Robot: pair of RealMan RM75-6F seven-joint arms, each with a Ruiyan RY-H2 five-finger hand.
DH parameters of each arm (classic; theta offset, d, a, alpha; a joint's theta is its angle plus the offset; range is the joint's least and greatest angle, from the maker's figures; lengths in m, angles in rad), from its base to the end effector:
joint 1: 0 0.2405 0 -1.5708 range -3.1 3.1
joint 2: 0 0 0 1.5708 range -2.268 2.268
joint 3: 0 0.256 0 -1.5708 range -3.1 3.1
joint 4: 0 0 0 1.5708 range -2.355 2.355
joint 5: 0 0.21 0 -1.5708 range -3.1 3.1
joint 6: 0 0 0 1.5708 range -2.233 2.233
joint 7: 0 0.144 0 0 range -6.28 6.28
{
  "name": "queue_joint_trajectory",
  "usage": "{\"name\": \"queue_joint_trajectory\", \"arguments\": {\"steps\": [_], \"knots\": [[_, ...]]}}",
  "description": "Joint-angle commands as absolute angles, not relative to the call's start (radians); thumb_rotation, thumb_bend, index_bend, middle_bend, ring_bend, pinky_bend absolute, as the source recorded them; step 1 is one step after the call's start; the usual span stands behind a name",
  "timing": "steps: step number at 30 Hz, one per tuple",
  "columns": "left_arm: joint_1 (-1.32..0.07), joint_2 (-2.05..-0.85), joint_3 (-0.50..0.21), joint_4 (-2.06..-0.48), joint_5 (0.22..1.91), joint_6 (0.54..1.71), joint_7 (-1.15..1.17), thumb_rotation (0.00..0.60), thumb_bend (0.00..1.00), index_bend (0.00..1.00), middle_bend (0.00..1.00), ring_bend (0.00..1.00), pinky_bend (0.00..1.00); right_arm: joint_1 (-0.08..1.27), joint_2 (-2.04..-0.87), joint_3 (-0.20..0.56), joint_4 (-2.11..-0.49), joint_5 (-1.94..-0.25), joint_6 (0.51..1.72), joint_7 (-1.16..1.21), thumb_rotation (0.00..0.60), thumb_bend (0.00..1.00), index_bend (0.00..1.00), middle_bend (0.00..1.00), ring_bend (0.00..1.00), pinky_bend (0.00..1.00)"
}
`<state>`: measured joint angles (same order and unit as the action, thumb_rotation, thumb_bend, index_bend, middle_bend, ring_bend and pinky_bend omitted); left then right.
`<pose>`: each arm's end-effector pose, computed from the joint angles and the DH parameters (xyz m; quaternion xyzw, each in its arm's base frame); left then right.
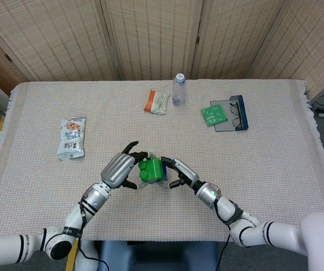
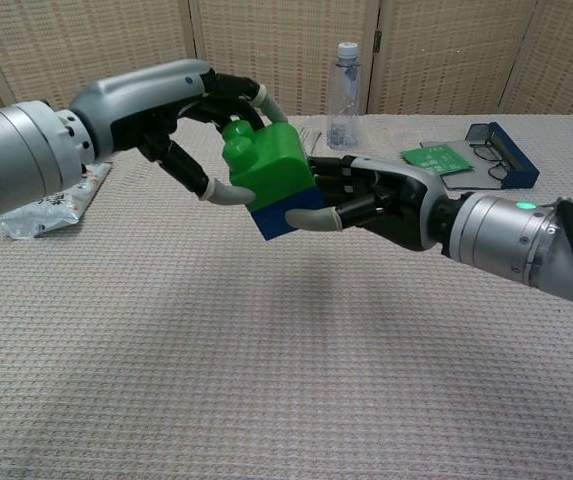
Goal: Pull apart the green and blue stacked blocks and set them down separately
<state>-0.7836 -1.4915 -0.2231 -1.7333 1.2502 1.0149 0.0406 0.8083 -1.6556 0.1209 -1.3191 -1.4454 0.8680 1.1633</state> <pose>-0.0644 0.3140 0.0053 -0.6964 -0.4396 -0.5112 0.2459 -0.1177 -0.3305 -0.0626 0.4720 -0.7350 0.4867 0.0056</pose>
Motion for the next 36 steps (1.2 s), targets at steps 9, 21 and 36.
{"name": "queue_joint_trajectory", "arguments": {"steps": [9, 21, 36], "knots": [[-0.785, -1.485, -0.240, -1.746, 1.259, 1.025, 0.023, 0.600, 0.44, 0.85, 0.96, 0.50, 0.01, 0.795, -1.681, 0.125, -1.300, -1.420, 0.847, 1.081, 0.600, 0.41, 0.78, 0.42, 0.33, 0.03], [-0.788, -1.461, -0.269, -1.769, 1.262, 1.040, 0.007, 0.600, 0.44, 0.85, 0.96, 0.50, 0.01, 0.771, -1.693, 0.122, -1.274, -1.411, 0.833, 1.041, 0.600, 0.41, 0.79, 0.42, 0.36, 0.03], [-0.709, -1.424, -0.173, -1.695, 1.350, 1.122, 0.045, 0.600, 0.44, 0.85, 0.96, 0.50, 0.01, 0.699, -1.496, 0.076, -1.365, -1.423, 0.914, 0.608, 0.600, 0.41, 0.79, 0.42, 0.40, 0.06]]}}
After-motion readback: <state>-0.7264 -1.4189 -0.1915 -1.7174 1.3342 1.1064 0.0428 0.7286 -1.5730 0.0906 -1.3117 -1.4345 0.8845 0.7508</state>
